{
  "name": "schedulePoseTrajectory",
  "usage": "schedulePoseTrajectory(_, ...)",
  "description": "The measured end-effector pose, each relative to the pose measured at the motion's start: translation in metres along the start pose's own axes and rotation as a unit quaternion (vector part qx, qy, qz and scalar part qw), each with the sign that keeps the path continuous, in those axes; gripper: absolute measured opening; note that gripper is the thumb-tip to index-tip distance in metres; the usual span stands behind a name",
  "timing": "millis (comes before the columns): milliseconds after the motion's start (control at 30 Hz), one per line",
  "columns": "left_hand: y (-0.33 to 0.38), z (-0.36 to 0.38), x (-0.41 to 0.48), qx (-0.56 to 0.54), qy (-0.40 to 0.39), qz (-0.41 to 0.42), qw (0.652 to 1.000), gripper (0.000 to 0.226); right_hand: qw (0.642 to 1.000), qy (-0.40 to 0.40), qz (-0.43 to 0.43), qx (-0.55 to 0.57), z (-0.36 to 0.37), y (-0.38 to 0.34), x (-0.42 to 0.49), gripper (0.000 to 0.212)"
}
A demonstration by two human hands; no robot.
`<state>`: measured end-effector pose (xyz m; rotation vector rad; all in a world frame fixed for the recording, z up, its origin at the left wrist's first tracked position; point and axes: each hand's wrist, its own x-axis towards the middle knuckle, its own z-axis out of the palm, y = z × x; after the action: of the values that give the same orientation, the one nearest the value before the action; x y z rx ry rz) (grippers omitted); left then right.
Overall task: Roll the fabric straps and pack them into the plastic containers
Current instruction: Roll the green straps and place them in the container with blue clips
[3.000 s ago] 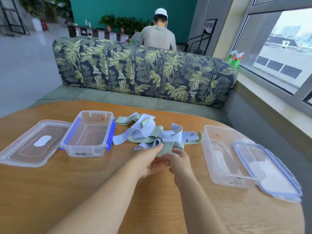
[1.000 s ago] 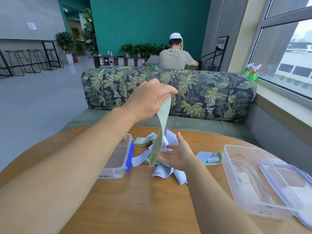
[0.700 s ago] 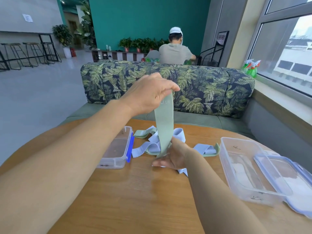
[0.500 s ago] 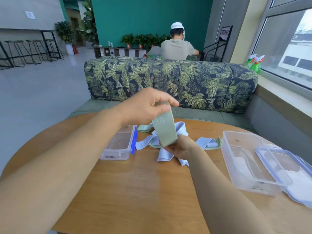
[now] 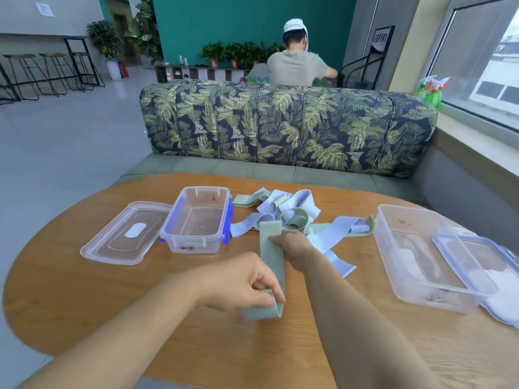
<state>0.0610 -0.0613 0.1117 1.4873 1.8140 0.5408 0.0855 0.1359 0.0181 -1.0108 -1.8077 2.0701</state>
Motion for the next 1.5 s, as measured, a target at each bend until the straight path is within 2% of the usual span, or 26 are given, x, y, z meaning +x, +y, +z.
schedulePoseTrajectory(133, -0.004, 0.009, 0.011, 0.092, 0.013, -0.017, 0.996, 0.019, 0.997, 0.066, -0.007, -0.041, -0.015, -0.005, 0.009, 0.004)
schedulePoseTrajectory(267, -0.007, 0.023, 0.014, 0.205, 0.025, 0.009, 0.978, 0.024, 0.996, 0.072, -0.007, -0.057, -0.020, -0.003, 0.019, 0.015)
schedulePoseTrajectory(333, -0.009, 0.034, 0.017, 0.254, 0.006, 0.020, 0.967, 0.027, 0.996, 0.061, -0.005, -0.069, -0.016, -0.001, 0.024, 0.015)
schedulePoseTrajectory(433, -0.013, 0.050, 0.021, 0.298, -0.033, 0.015, 0.954, 0.033, 0.979, 0.068, -0.011, -0.192, -0.012, 0.005, 0.034, 0.016)
schedulePoseTrajectory(500, -0.017, 0.056, 0.021, 0.289, -0.035, 0.004, 0.957, 0.035, 0.955, 0.072, -0.005, -0.287, -0.012, 0.007, 0.036, 0.032)
schedulePoseTrajectory(567, -0.019, 0.057, 0.020, 0.263, -0.034, -0.011, 0.964, 0.041, 0.943, 0.080, -0.011, -0.324, -0.015, 0.005, 0.031, 0.044)
schedulePoseTrajectory(700, -0.022, 0.058, 0.019, 0.205, -0.033, -0.030, 0.978, 0.041, 0.967, 0.039, -0.047, -0.249, -0.022, -0.001, 0.020, 0.035)
schedulePoseTrajectory(867, -0.023, 0.065, 0.022, 0.177, -0.015, -0.027, 0.984, 0.036, 0.976, 0.008, -0.050, -0.211, -0.032, -0.004, 0.003, 0.043)
schedulePoseTrajectory(1033, -0.031, 0.066, 0.023, 0.105, -0.048, -0.059, 0.992, 0.049, 0.985, -0.018, 0.010, -0.174, -0.032, -0.010, -0.009, 0.034)
schedulePoseTrajectory(1167, -0.034, 0.066, 0.019, -0.001, -0.046, -0.098, 0.994, 0.057, 0.984, -0.037, 0.016, -0.171, -0.033, -0.014, -0.022, 0.057)
schedulePoseTrajectory(1267, -0.044, 0.063, 0.019, -0.105, -0.009, -0.099, 0.990, 0.036, 0.982, -0.052, 0.016, -0.181, -0.035, -0.014, -0.035, 0.056)
schedulePoseTrajectory(1367, -0.054, 0.059, 0.024, -0.184, 0.125, -0.071, 0.972, 0.005, 0.986, -0.021, -0.001, -0.164, -0.038, -0.011, -0.043, 0.045)
schedulePoseTrajectory(1433, -0.064, 0.057, 0.028, -0.177, 0.222, -0.080, 0.956, 0.010, 0.990, 0.015, -0.018, -0.142, -0.037, -0.007, -0.049, 0.038)
schedulePoseTrajectory(1500, -0.076, 0.058, 0.030, -0.099, 0.262, -0.097, 0.955, 0.012, 0.988, 0.061, -0.042, -0.135, -0.035, 0.001, -0.050, 0.033)
